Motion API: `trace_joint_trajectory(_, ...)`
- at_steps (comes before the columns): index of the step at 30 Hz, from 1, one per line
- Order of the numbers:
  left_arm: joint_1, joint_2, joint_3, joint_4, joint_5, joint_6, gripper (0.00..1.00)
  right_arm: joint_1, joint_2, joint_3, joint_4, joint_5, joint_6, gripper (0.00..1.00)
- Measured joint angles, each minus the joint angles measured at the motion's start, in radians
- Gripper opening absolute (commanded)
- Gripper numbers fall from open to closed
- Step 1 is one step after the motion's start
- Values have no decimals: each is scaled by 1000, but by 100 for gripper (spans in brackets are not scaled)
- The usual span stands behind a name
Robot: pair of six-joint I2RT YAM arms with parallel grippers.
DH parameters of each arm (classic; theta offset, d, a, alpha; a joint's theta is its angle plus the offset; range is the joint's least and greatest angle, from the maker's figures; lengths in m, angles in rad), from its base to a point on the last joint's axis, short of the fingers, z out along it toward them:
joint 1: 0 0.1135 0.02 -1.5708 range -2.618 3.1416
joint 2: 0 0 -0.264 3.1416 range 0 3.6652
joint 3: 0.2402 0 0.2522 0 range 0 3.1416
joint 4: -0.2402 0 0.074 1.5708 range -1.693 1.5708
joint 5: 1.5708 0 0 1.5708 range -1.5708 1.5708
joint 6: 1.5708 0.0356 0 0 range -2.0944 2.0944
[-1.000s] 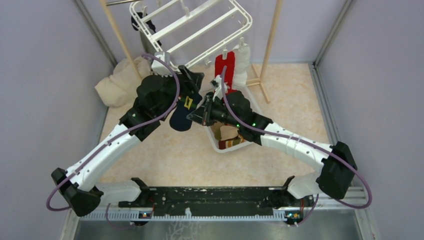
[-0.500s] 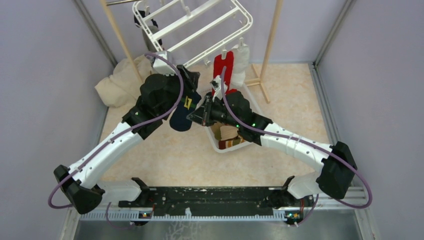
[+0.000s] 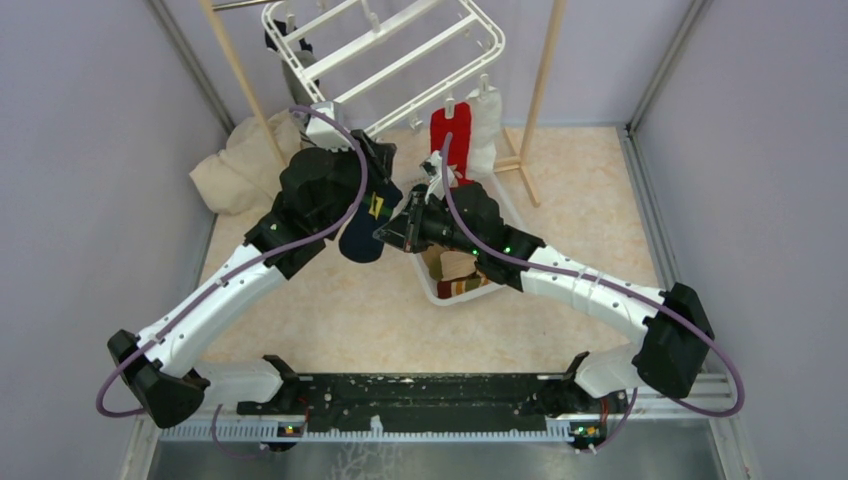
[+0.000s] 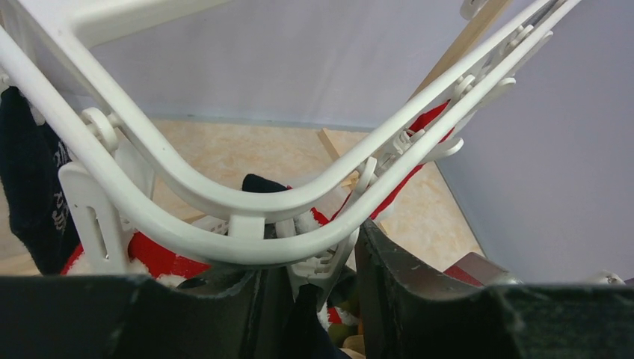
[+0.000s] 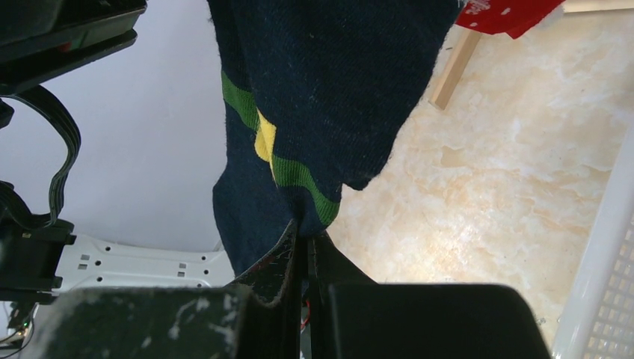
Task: Remove the socks clipped to the hanger
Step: Remove the sock from the hanger.
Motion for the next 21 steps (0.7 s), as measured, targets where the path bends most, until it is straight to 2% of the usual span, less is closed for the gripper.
trace_joint_trajectory(6, -3, 0, 0, 0, -4, 8, 35, 0, 0, 0, 0, 0, 0, 0)
trace_joint_trajectory(9, -3, 0, 0, 2, -5, 11, 21, 0, 0, 0, 0, -1, 0, 0)
trace_joint_trajectory(13, -3, 0, 0, 23, -6, 19, 11, 5, 0, 0, -1, -4, 0, 0)
trace_joint_trajectory(21, -3, -7, 0, 40, -6, 34, 12, 8, 0, 0, -4, -10, 0, 0)
